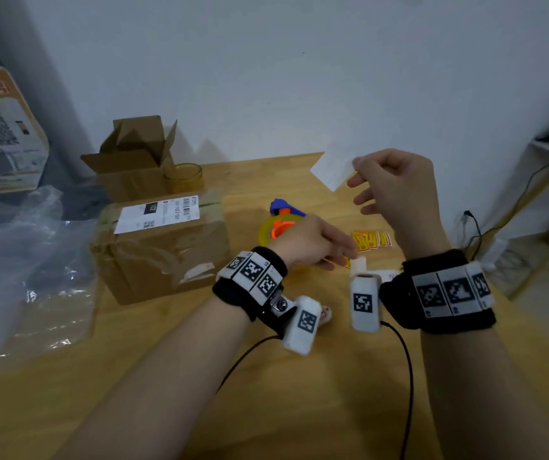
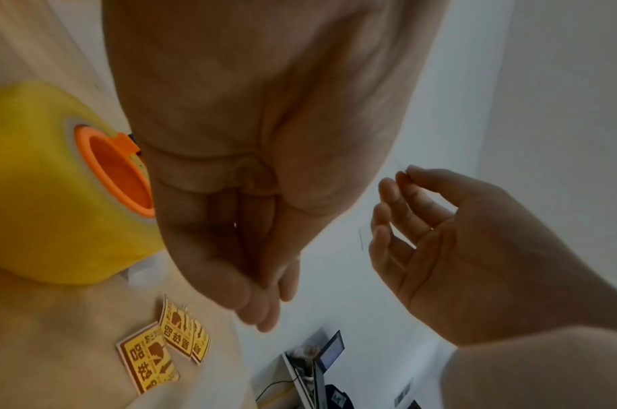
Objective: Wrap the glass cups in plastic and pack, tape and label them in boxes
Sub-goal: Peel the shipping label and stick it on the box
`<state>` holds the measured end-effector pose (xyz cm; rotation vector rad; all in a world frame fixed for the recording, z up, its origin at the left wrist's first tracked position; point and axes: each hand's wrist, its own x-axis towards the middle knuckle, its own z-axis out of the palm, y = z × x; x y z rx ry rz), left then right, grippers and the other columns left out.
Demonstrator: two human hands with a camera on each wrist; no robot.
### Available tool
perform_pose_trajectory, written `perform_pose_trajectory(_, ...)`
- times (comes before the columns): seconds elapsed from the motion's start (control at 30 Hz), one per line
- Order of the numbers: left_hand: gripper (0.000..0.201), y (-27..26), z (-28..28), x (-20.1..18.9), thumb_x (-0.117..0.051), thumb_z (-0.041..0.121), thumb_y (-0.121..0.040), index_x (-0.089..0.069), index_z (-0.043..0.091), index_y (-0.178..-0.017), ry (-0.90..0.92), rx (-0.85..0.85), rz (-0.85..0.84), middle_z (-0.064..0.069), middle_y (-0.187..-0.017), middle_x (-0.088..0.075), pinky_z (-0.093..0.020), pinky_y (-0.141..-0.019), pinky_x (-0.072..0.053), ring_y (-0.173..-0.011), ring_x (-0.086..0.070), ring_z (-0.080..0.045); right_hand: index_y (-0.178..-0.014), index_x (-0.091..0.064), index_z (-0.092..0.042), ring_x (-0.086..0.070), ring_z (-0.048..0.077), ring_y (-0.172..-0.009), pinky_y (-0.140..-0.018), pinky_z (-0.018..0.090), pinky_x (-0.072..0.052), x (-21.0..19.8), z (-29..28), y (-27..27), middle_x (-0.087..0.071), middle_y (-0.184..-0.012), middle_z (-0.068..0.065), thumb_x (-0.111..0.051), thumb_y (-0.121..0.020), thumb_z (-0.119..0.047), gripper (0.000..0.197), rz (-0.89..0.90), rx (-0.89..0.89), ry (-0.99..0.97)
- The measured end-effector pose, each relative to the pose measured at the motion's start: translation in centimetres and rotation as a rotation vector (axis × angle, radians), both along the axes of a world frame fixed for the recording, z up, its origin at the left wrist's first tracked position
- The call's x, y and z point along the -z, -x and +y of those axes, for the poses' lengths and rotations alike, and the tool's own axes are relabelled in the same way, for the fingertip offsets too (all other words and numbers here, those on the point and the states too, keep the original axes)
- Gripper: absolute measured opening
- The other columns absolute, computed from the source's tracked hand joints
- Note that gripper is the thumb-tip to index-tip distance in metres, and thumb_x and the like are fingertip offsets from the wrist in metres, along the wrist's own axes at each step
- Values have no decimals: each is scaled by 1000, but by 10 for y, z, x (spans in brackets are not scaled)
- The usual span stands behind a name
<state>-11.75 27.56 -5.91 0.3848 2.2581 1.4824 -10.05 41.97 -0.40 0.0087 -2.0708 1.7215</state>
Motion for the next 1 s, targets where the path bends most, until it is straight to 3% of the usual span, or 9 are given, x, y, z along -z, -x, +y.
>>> perform_pose_trajectory(0.1, 29, -5, -6, -4, -58, -6, -97, -72, 17, -107, 22, -28, 38, 0, -107, -78, -25, -70, -60, -87, -71, -10, -93, -73, -14, -65, 19, -55, -49, 29, -50, 2, 5, -4, -75, -74, 1, -66, -94, -22, 10, -7, 0, -5)
perform_pose_trajectory(0.23, 24, -8, -32, -17, -61, -2, -93, -66, 21, -96, -39, -333, 222, 1, -92, -68, -22, -57, -47, -80, -62, -16, -119, -65, -22, -71, 18, -63, -52, 32, -56, 5, -7, -5, -73, -92, 1, -63, -93, -16, 27, -20, -34, 3)
perform_pose_trajectory(0.33, 31, -16, -64, -39, -68, -2, -85, -59, 27, -91, -37, -536, 510, 7, -90, -61, -21, -69, -47, -80, -58, -10, -127, -57, -29, -74, 18, -73, -58, 33, -60, 8, -28, -2, -68, -105, -1, -61, -92, -16, 38, -43, -77, 1)
perform_pose_trajectory(0.43, 19, -36, -88, -63, -79, 15, -85, -66, 27, -90, -7, -480, 656, 10, -89, -65, -18, -69, -48, -73, -58, -5, -124, -58, -32, -74, 16, -83, -75, 36, -61, 8, -55, 0, -68, -107, -7, -63, -91, -18, 36, -38, -118, -13)
perform_pose_trajectory(0.6, 27, -58, -117, -59, -90, 27, -76, -67, 29, -89, 1, -371, 618, 10, -91, -68, -16, -67, -47, -69, -57, -2, -112, -67, -31, -70, 21, -103, -90, 40, -58, 5, -110, -8, -71, -110, -1, -67, -76, -30, 36, -73, -271, 3)
perform_pose_trajectory(0.73, 23, -67, -145, -45, -85, 23, -82, -63, 29, -86, -6, -480, 675, 10, -91, -68, -10, -63, -44, -73, -62, -10, -107, -72, -30, -70, 19, -105, -76, 30, -48, 9, -145, -14, -73, -111, 0, -65, -69, -41, 40, -106, -350, 18)
perform_pose_trajectory(0.83, 16, -71, -165, -33, -76, 23, -90, -64, 33, -85, -55, -565, 684, 13, -89, -69, -19, -69, -50, -79, -65, -14, -107, -71, -31, -69, 14, -105, -78, 31, -48, 17, -162, -16, -73, -108, -4, -71, -81, -44, 29, -119, -398, -32)
perform_pose_trajectory(0.9, 15, -74, -178, -27, -74, 24, -91, -65, 34, -85, -86, -618, 682, 13, -88, -70, -22, -70, -54, -81, -66, -10, -114, -70, -32, -68, 13, -105, -79, 32, -53, 23, -169, -17, -71, -110, -4, -75, -84, -51, 35, -127, -428, -66)
perform_pose_trajectory(1.0, 17, -78, -198, -20, -75, 16, -90, -67, 31, -87, -196, -700, 605, 7, -91, -72, -17, -63, -52, -80, -67, -6, -119, -71, -29, -68, 5, -85, -68, 29, -54, 33, -176, -19, -73, -102, -7, -76, -84, -55, 44, -149, -456, -71)
